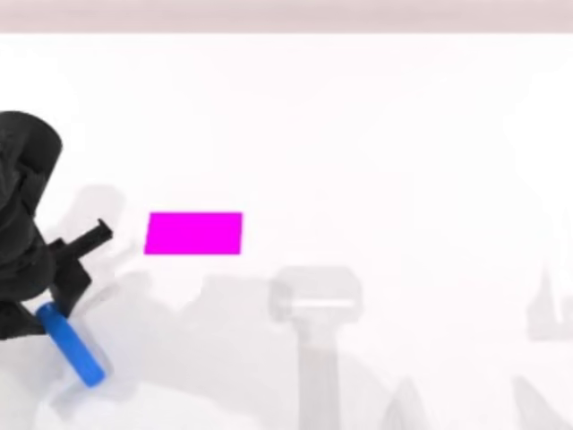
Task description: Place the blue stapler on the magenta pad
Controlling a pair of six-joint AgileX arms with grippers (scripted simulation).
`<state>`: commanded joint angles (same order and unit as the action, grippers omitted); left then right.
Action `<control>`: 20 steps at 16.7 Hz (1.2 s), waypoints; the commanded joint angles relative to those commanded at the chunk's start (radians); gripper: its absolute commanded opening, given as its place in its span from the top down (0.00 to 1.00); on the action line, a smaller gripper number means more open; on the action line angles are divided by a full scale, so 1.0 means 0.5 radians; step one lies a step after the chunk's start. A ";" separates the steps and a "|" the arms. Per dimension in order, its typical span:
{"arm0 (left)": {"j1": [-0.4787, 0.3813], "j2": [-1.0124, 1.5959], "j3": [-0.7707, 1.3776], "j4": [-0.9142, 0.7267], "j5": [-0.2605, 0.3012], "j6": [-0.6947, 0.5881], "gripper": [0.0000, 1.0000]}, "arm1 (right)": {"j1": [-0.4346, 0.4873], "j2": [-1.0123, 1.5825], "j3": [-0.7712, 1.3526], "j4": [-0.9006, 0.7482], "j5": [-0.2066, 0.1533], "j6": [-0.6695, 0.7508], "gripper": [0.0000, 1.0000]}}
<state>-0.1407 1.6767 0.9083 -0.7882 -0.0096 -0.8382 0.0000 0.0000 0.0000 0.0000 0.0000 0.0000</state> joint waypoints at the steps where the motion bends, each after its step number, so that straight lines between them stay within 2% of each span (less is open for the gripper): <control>1: 0.001 -0.021 0.049 -0.069 -0.001 -0.003 1.00 | 0.000 0.000 0.000 0.000 0.000 0.000 0.00; 8: 0.025 -0.241 0.444 -0.716 0.000 -0.018 1.00 | 0.000 0.000 0.000 0.000 0.000 0.000 0.00; 15: 0.012 -0.248 0.489 -0.757 0.000 0.008 1.00 | 0.000 0.000 0.000 0.000 0.000 0.000 0.00; 17: -0.018 -0.189 0.566 -0.778 0.000 0.113 1.00 | 0.000 0.000 0.000 0.000 0.000 0.000 0.00; 20: -0.095 -0.028 0.771 -0.835 -0.001 0.424 1.00 | 0.000 0.000 0.000 0.000 0.000 0.000 0.00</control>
<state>-0.1881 1.6626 1.2936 -1.2059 -0.0101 -0.6262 0.0000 0.0000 0.0000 0.0000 0.0000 0.0000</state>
